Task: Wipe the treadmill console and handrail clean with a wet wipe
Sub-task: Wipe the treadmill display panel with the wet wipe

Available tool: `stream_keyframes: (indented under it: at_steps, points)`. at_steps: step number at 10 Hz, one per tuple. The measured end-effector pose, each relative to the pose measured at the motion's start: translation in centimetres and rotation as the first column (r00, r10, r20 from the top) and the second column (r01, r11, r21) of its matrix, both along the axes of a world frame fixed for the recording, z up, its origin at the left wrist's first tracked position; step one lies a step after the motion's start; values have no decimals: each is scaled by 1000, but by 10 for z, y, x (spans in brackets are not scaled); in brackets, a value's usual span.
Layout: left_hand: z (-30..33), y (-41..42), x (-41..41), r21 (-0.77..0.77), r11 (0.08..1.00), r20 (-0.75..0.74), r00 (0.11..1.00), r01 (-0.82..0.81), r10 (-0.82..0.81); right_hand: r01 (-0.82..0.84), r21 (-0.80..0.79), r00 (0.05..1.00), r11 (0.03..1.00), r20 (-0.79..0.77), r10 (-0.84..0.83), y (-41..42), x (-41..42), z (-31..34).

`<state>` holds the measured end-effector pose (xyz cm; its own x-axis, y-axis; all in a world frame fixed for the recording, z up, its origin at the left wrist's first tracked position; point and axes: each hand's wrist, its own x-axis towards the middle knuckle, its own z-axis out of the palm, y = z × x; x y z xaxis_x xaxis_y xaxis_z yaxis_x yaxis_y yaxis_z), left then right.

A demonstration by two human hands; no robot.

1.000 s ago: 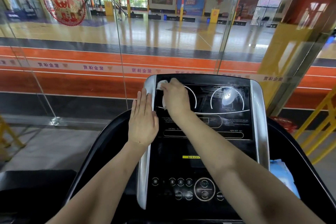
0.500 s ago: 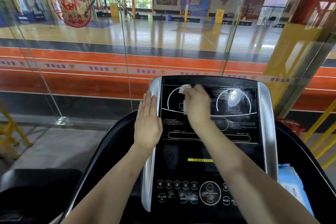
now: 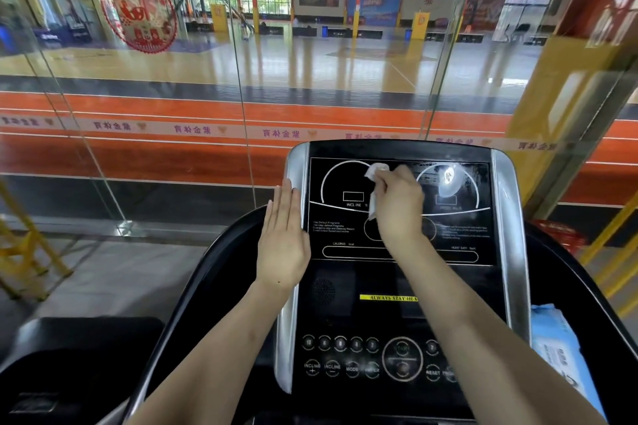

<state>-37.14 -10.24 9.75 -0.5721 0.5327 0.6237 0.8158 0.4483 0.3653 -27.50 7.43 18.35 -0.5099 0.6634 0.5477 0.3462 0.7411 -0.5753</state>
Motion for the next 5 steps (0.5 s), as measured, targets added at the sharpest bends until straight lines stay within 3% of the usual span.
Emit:
stream_keyframes:
  at_steps: [1,2,3,4,5]
  points:
    - [0,-3,0,-3,1000,10,1000,10,-10,-183,16,982,983,40,182,-45,-30,-2]
    - [-1,-6,-3,2,1000,-9,1000,27,-27,-285,199,957,938,110,267,-63,-46,-16]
    - [-1,-6,-3,4,1000,-27,999,29,-29,-223,255,971,941,145,191,-23,-14,-22]
    - [-2,-2,-2,37,999,-13,1000,26,-25,-33,175,999,984,-21,38,21,32,-20]
    - [-3,1,-3,66,998,3,1000,10,-10,79,164,997,983,-39,-73,19,37,-20]
